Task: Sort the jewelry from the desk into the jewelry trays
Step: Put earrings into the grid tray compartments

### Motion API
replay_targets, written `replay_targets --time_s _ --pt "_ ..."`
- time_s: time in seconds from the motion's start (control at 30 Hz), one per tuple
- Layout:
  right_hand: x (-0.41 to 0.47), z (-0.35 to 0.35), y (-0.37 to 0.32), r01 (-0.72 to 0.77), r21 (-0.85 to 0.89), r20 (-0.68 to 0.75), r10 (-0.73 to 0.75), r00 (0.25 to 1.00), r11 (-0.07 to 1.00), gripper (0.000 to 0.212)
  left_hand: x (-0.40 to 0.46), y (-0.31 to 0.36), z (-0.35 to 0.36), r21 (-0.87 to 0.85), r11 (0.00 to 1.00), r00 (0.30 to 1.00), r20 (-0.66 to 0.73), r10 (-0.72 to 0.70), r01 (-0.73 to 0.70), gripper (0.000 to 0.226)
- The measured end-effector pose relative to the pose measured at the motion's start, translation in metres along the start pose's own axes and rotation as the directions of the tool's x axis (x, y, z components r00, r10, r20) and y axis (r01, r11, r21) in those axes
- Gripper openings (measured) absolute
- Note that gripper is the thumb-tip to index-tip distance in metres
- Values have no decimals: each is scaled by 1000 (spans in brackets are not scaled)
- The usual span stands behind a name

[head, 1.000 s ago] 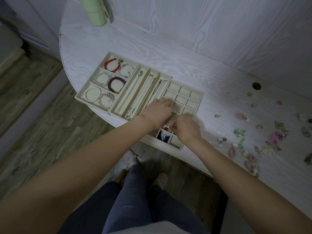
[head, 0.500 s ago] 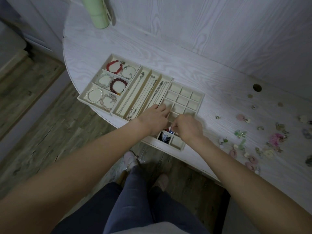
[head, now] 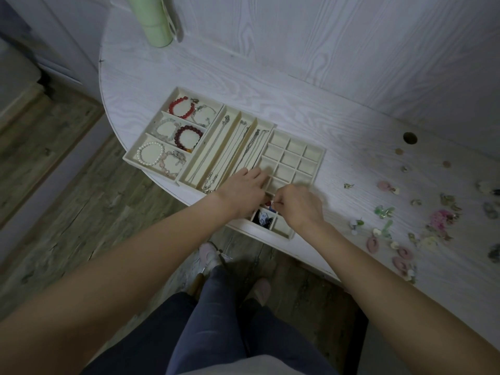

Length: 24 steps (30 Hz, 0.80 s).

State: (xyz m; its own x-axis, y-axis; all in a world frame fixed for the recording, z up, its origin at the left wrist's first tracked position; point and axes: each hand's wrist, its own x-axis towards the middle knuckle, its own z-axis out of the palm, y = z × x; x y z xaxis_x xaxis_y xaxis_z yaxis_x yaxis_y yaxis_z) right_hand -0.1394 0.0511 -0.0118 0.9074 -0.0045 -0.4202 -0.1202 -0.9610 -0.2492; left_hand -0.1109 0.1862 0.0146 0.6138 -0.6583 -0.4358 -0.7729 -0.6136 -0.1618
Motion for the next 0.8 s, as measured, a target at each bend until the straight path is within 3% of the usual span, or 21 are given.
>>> replay_targets --time_s 0.17,0.8 --pt "0 2 1 -12 -8 -20 12 1000 1000 13 -3 -1 -5 -19 1000 1000 -12 -11 11 25" --pt "-4 -5 0 -51 80 23 49 999 996 15 2 0 6 3 1000 999 -43 -10 10 37"
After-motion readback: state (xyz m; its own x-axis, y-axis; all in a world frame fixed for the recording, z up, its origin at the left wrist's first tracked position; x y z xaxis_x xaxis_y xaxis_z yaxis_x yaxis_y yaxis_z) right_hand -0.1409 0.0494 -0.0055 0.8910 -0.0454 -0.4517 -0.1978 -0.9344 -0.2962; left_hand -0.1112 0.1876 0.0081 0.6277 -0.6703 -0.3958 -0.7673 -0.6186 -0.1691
